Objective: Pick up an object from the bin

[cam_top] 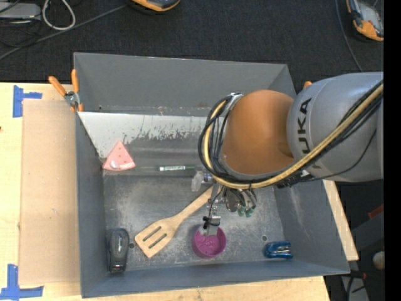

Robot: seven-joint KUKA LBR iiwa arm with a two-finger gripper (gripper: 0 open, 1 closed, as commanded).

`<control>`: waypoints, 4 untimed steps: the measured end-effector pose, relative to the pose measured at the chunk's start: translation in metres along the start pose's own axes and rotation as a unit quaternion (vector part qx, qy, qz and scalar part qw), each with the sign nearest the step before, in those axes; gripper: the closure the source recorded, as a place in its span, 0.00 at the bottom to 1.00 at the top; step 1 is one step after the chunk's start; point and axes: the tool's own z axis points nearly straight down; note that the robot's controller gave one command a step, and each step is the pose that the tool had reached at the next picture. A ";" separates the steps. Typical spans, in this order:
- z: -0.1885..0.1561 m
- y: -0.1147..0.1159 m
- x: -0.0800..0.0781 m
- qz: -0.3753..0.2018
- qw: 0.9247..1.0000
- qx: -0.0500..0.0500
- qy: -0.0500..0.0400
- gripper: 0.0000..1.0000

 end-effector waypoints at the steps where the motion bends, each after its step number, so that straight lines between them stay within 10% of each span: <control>1: 0.000 0.000 0.000 0.000 1.000 0.000 0.000 0.00; 2: 0.057 0.033 -0.007 -0.075 0.997 0.000 -0.001 0.00; 3: 0.041 0.056 -0.010 -0.173 0.985 0.000 -0.001 0.00; 4: 0.054 0.077 -0.016 -0.139 0.990 -0.001 0.003 0.00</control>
Offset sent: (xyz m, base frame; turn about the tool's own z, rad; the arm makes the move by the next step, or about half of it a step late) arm 0.0108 0.0562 -0.0994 -0.2558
